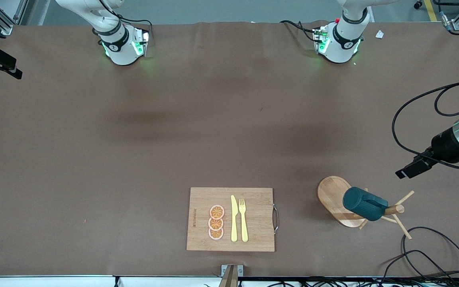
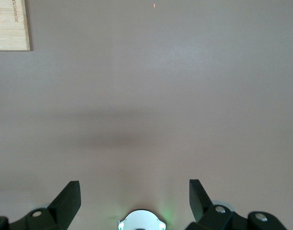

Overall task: Transfer cup from left to right arm and place
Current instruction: 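Reach the left gripper to the teal mug on the wooden stand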

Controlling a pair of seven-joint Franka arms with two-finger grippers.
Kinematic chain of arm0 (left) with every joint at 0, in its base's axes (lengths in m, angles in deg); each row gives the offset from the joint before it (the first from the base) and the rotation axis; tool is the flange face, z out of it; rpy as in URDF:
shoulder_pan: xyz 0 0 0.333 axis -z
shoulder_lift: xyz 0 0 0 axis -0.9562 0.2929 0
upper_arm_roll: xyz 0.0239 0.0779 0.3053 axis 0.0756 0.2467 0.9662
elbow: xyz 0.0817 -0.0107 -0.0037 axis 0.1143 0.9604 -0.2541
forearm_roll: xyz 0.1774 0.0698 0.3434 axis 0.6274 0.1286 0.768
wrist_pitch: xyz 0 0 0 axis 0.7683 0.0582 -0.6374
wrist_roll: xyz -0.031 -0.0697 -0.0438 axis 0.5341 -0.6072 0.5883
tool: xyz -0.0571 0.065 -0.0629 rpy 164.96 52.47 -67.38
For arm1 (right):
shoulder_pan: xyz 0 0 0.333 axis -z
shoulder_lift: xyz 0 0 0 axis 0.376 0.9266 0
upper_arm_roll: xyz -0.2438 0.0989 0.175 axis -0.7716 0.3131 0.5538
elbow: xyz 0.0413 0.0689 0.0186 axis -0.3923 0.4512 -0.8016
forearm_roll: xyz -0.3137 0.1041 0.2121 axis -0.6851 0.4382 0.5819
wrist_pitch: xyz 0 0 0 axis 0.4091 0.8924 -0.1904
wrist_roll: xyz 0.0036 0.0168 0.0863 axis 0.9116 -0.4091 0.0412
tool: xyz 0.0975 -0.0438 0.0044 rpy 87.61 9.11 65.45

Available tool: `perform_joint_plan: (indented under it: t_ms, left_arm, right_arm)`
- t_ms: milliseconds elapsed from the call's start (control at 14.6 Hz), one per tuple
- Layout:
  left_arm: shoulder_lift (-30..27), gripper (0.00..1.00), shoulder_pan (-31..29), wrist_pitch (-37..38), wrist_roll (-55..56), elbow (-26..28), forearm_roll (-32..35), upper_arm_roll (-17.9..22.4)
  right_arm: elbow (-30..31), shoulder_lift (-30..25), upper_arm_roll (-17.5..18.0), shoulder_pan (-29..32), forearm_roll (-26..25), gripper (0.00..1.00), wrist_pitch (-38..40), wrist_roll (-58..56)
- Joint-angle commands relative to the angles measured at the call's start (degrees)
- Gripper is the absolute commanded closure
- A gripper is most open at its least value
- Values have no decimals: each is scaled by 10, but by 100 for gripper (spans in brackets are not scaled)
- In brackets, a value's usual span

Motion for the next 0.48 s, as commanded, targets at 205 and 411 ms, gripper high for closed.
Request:
perform_joint_plan:
  t_ms: [205, 411]
  left_arm:
    - [63, 0, 8, -60, 122, -33, -20, -4]
    - [107, 0, 11, -65, 189, -78, -37, -9]
  right_arm:
    - [13, -14, 1, 3, 6, 0, -4, -8]
    - [12, -14, 1, 3, 0, 0, -5, -8]
